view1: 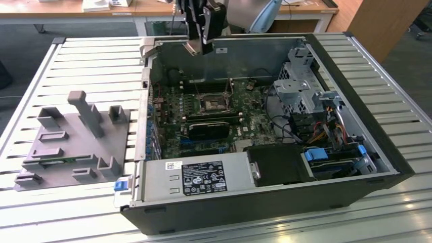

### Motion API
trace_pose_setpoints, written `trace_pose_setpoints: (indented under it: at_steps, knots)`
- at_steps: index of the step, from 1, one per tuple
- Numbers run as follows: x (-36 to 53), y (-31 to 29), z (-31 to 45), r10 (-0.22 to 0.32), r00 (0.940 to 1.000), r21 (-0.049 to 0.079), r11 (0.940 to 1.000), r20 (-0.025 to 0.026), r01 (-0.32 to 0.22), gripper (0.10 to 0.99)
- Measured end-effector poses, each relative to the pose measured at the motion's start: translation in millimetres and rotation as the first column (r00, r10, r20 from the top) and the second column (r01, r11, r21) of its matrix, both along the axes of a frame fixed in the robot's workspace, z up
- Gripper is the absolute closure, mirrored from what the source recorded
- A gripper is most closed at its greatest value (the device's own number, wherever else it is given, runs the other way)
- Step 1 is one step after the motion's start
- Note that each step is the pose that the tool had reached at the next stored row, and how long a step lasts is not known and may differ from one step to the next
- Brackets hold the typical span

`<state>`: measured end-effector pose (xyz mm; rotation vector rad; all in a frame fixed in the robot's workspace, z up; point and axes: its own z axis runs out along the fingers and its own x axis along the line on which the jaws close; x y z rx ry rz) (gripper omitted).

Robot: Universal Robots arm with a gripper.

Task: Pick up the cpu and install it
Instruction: 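Place the cpu into insertion slot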

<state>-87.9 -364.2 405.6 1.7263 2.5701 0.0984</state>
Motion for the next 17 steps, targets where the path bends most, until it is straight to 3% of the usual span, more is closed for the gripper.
trace_pose_setpoints:
  at_steps: [10,14,17]
  knots:
    - [0.0,0.2,-0.6,-0.112,0.9937,0.000,0.9937,0.0000,0.112,0.553]
    - [0.0,0.2,-1.0,-0.152,0.9883,0.000,0.9883,0.0000,0.152,0.553]
    - [0.0,0.2,-1.5,-0.201,0.9796,0.000,0.9796,0.0000,0.201,0.553]
